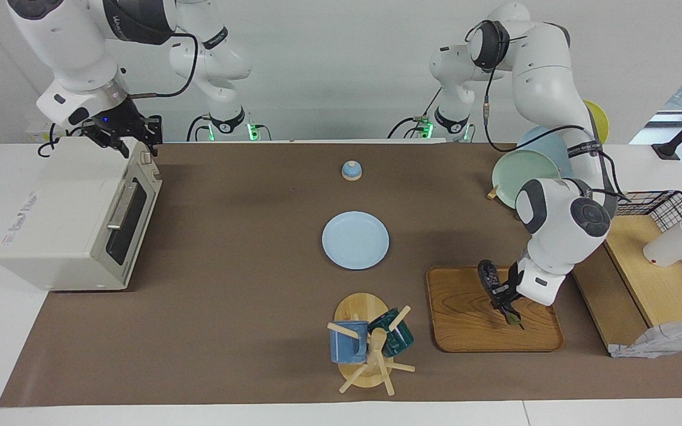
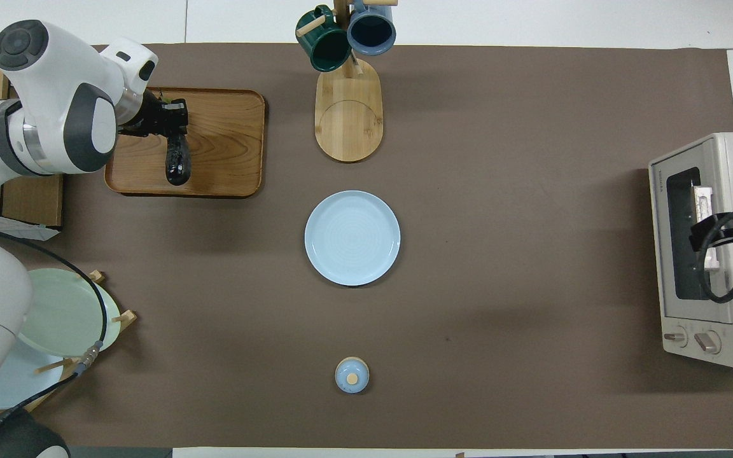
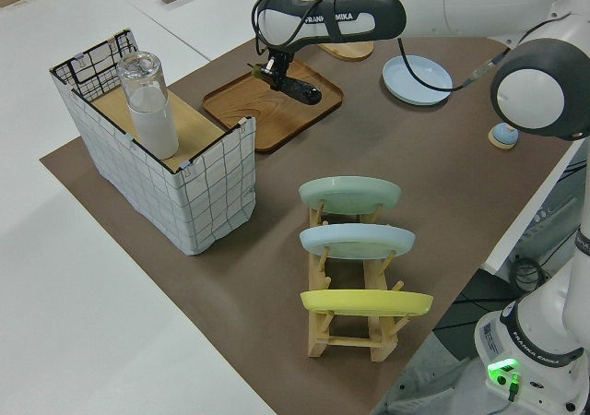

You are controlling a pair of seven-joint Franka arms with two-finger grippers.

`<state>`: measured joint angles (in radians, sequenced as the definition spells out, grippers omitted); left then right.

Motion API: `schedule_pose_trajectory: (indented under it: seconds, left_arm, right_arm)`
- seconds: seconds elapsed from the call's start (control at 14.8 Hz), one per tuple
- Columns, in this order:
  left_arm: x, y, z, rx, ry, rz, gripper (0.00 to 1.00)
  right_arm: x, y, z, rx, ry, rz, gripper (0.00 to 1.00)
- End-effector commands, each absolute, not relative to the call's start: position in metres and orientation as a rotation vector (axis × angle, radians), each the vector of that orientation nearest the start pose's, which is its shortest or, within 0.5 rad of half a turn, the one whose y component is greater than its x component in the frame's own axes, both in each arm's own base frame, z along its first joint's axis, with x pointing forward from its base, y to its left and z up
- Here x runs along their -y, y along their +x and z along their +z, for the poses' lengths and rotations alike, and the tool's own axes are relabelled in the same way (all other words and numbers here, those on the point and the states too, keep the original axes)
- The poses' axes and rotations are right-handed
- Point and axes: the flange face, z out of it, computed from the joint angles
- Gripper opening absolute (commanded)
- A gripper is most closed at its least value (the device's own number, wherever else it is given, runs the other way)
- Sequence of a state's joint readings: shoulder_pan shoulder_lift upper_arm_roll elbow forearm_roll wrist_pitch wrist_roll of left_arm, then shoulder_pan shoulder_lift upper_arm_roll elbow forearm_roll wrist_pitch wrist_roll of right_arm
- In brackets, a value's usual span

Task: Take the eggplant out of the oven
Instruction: 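Carry the eggplant with the left gripper onto the wooden tray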

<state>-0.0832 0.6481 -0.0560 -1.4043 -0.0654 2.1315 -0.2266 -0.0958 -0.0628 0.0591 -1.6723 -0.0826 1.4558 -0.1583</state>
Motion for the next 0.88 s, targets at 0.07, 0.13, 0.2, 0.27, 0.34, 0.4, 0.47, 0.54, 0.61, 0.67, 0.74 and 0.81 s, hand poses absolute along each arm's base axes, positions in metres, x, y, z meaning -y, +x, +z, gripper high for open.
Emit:
schedule_pose_trajectory:
  seconds: [0.07, 0.13, 0.2, 0.27, 0.34, 0.4, 0.47, 0.54, 0.61, 0.67, 0.74, 0.81]
  left_arm:
    - [0.098, 0.728, 0.328, 0.085, -3.23, -0.162, 0.0]
    - [0.097, 0.728, 0.328, 0.056, -3.228, -0.166, 0.0]
    - [0.098, 0.728, 0.327, 0.03, -3.224, -0.175, 0.0]
    - [0.1, 0.726, 0.323, 0.006, -3.218, -0.183, 0.0]
    - [0.102, 0.724, 0.32, -0.013, -3.209, -0.195, 0.0]
    - [0.105, 0.723, 0.319, -0.026, -3.204, -0.193, 0.29]
    - [0.102, 0.724, 0.322, -0.019, -3.203, -0.191, 0.99]
    - [0.1, 0.724, 0.324, -0.018, -3.203, -0.174, 1.0]
    - [0.097, 0.725, 0.329, -0.014, -3.2, -0.157, 1.0]
    - [0.096, 0.725, 0.341, -0.009, -3.203, -0.142, 1.0]
    - [0.094, 0.724, 0.352, 0.004, -3.211, -0.134, 1.0]
    - [0.093, 0.721, 0.374, 0.012, -3.212, -0.157, 1.0]
  right_arm:
    - [0.023, 0.522, 0.603, 0.171, -3.185, 0.286, 1.0]
    - [0.017, 0.523, 0.602, 0.191, -3.184, 0.291, 1.0]
    - [0.015, 0.524, 0.602, 0.193, -3.182, 0.297, 1.0]
    - [0.018, 0.525, 0.599, 0.174, -3.178, 0.316, 1.0]
    - [0.016, 0.525, 0.596, 0.169, -3.178, 0.335, 1.0]
    - [0.016, 0.531, 0.592, 0.166, -3.178, 0.353, 1.0]
    - [0.019, 0.531, 0.599, 0.157, -3.178, 0.343, 1.0]
    - [0.017, 0.53, 0.602, 0.158, -3.178, 0.34, 1.0]
    - [0.016, 0.529, 0.604, 0.161, -3.179, 0.335, 1.0]
    - [0.016, 0.529, 0.605, 0.158, -3.18, 0.333, 1.0]
    - [0.017, 0.528, 0.606, 0.153, -3.18, 0.331, 1.0]
    - [0.016, 0.528, 0.606, 0.156, -3.181, 0.326, 1.0]
